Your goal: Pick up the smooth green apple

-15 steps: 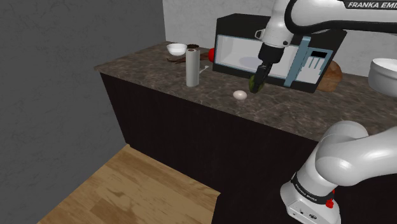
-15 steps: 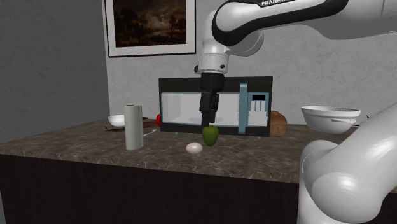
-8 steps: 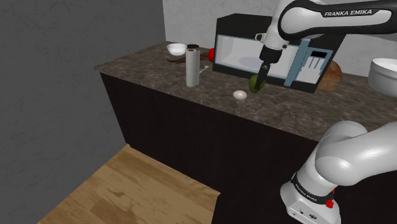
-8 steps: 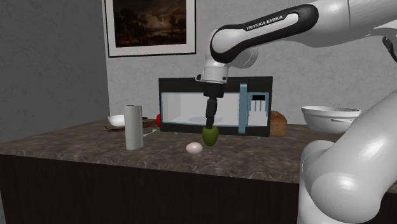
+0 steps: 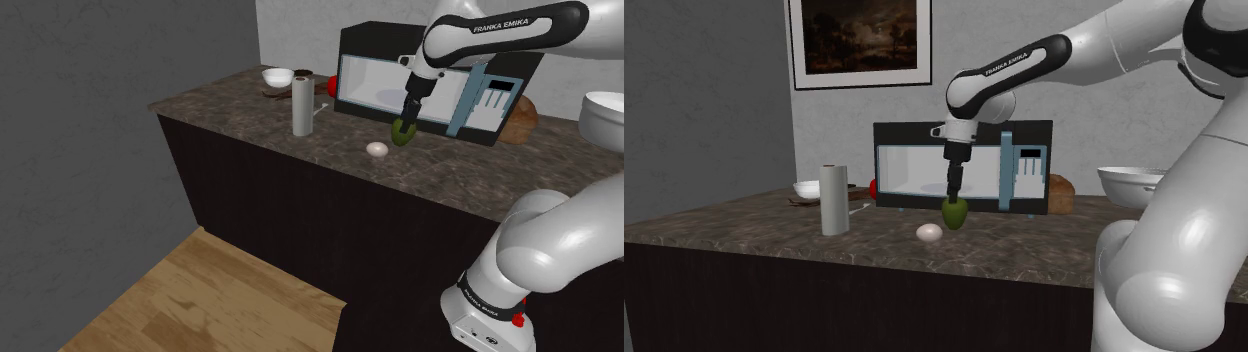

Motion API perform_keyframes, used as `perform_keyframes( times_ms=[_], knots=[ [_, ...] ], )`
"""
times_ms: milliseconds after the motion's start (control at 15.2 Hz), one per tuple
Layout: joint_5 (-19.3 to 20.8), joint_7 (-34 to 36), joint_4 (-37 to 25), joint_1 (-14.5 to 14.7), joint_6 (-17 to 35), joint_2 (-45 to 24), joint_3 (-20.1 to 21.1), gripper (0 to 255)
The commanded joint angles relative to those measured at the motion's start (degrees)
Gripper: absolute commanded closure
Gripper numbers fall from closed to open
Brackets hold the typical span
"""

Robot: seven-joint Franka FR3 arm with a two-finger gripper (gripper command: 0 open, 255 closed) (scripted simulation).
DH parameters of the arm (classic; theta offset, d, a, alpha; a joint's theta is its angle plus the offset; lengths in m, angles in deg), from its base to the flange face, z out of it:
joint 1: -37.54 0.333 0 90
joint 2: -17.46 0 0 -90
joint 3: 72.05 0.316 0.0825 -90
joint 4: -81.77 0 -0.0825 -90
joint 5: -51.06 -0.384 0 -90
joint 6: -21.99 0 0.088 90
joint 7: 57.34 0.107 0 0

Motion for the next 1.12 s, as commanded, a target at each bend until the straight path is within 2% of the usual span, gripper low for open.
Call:
perform_keyframes(
  times_ms=[0,330,924,990,1056],
  knots=[
    [-0.29,-4.89,-2.76,0.73,1.63,-3.54,-2.69,0],
    [-3.89,-16.4,-9.78,2.96,5.49,-13.13,-8.71,0],
    [-4.71,-17.44,-5.34,2.99,11.41,-14.82,-9.55,0],
    [-4.69,-17.4,-5.43,2.99,11.29,-14.79,-9.52,255],
    [-4.67,-17.38,-5.45,2.99,11.23,-14.75,-9.51,255]
  ],
)
